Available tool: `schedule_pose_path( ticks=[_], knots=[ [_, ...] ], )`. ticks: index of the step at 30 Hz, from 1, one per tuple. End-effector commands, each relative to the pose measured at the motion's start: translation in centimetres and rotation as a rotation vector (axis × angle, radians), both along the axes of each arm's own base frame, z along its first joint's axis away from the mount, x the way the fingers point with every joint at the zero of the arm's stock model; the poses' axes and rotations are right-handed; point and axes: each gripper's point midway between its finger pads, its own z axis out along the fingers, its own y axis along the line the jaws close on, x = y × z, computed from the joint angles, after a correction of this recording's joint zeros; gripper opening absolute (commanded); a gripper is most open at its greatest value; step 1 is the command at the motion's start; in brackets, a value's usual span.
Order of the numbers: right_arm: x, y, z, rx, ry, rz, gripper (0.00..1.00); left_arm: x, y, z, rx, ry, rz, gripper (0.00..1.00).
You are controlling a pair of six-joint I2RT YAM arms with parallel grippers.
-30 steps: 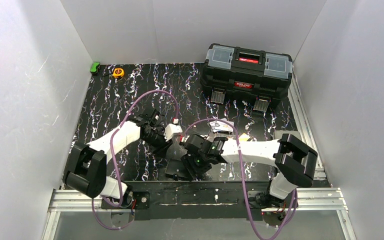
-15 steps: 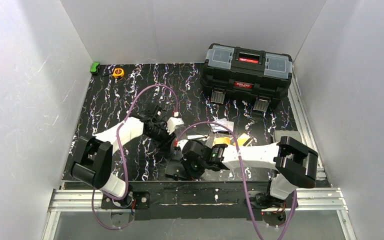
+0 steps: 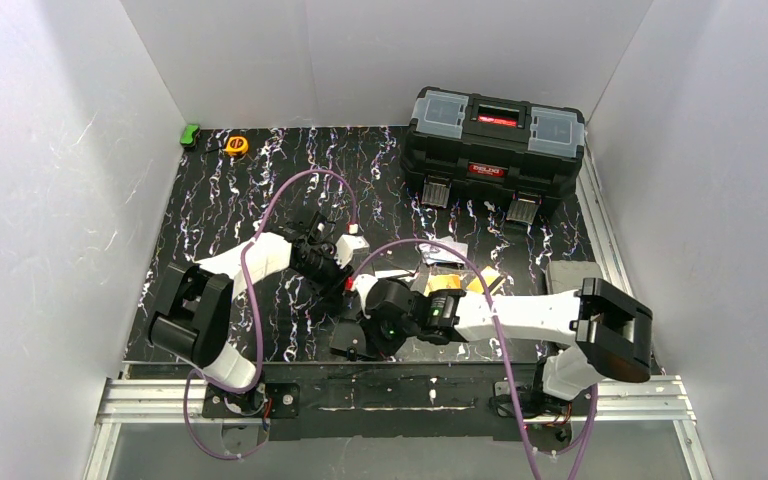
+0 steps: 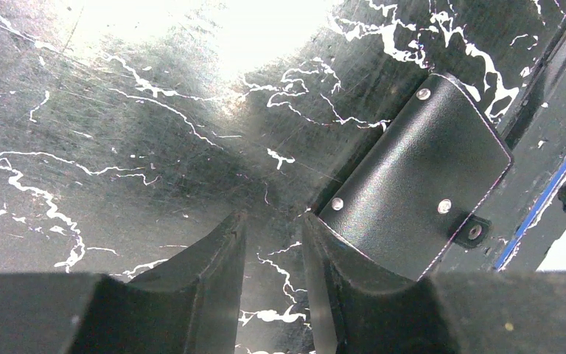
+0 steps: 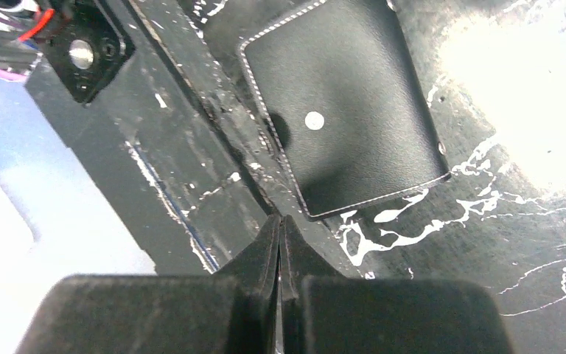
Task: Put the credit cards into the card holder
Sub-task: Close the card holder at the center of the board.
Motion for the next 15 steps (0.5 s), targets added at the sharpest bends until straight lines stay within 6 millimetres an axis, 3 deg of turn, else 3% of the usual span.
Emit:
schedule_pose_path(
  ticks=[1, 5, 15],
  knots=[
    [-0.9, 1.3, 1.6, 0.046, -0.027, 0.076, 0.01, -0.3, -0.4, 0.6, -0.035, 0.011, -0.011, 0.32],
    [-1.8, 2.1, 1.1, 0.04, -0.039, 0.155, 0.01, -0.4, -0.4, 0.8, -0.04, 0.009, -0.019, 0.32],
    [-1.6, 2.9, -1.1, 0.01, -0.048, 0.161, 0.01, -0.3, -0.4, 0.9, -0.035, 0.007, -0.025, 0.32]
  ],
)
